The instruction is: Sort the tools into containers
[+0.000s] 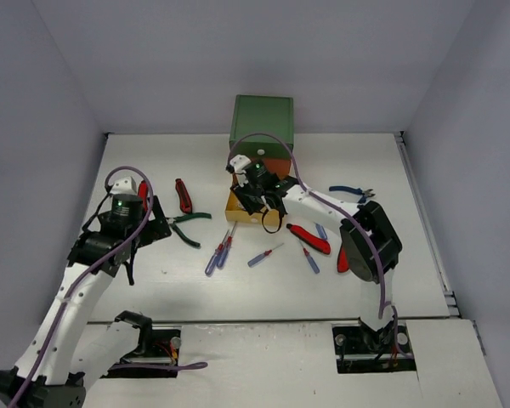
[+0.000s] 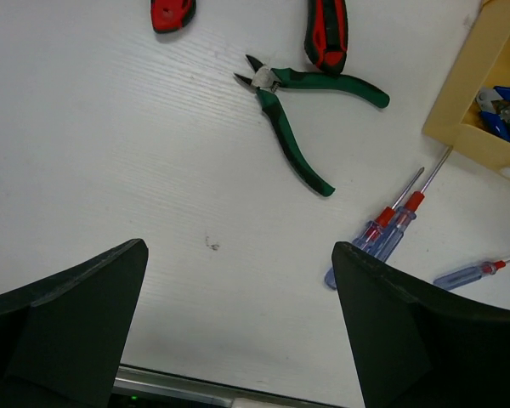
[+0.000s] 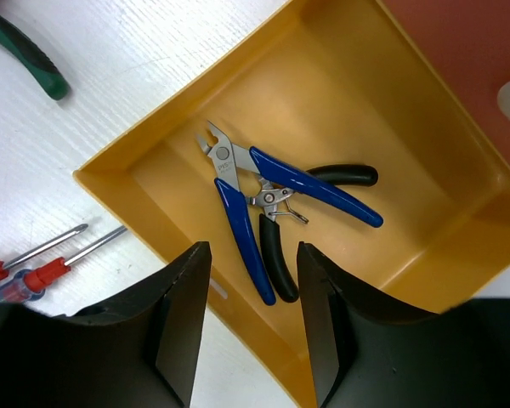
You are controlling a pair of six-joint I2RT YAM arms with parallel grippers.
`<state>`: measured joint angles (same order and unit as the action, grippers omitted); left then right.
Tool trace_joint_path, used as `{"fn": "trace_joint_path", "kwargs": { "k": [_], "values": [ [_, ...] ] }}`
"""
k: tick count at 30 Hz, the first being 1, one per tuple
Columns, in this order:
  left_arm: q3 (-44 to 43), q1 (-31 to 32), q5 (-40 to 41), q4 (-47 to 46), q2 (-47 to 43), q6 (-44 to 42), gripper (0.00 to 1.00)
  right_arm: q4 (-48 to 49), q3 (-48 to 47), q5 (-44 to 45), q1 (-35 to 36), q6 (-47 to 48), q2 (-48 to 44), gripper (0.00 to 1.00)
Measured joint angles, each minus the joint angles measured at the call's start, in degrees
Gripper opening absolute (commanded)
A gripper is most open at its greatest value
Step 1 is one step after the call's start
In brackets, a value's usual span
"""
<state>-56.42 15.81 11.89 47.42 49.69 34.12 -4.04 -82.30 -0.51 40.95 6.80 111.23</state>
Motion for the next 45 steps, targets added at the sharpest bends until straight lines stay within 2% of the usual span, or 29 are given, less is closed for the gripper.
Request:
{"fn": "trace_joint_path", "kwargs": {
  "k": [3,5,12,16,23,28,32,37,45],
  "values": [
    [1.40,0.00,-0.18,-1.55,3.64,3.45,0.87,-0.22,1.96,0.35,0.00,-0.52,-3.49,0.45],
    [2.35,0.00,-0.06,-2.53,5.95,5.82,0.83,-0.15,3.87,0.80,0.00,-1.04,-7.24,0.46],
    [3.78,0.00,0.54,-7.47,17.48,12.55,0.75,0.17,12.61,3.74,0.00,-4.45,-27.00,0.49],
    [3.76,0.00,0.38,-10.89,24.12,14.86,0.72,0.76,17.75,5.00,0.00,-7.03,-35.18,0.50],
    [3.14,-0.17,-0.11,-16.56,35.64,16.09,0.66,-0.21,25.84,5.22,0.00,-10.10,-40.43,0.51],
    [0.97,-0.57,-0.37,-18.80,43.04,16.56,0.54,-0.96,28.98,4.61,0.00,-11.29,-41.95,0.51],
    [0.31,-0.91,-0.55,-20.35,45.53,17.30,0.28,-1.01,29.46,4.56,0.00,-11.51,-43.12,0.52],
    [-0.09,-0.94,-1.71,-21.23,45.86,18.62,0.00,-0.98,29.53,4.59,0.00,-12.07,-44.02,0.52],
    [-0.66,-0.13,-3.82,-15.08,40.08,20.55,0.00,-0.98,29.79,4.65,0.00,-12.78,-44.22,0.52]
  ]
}}
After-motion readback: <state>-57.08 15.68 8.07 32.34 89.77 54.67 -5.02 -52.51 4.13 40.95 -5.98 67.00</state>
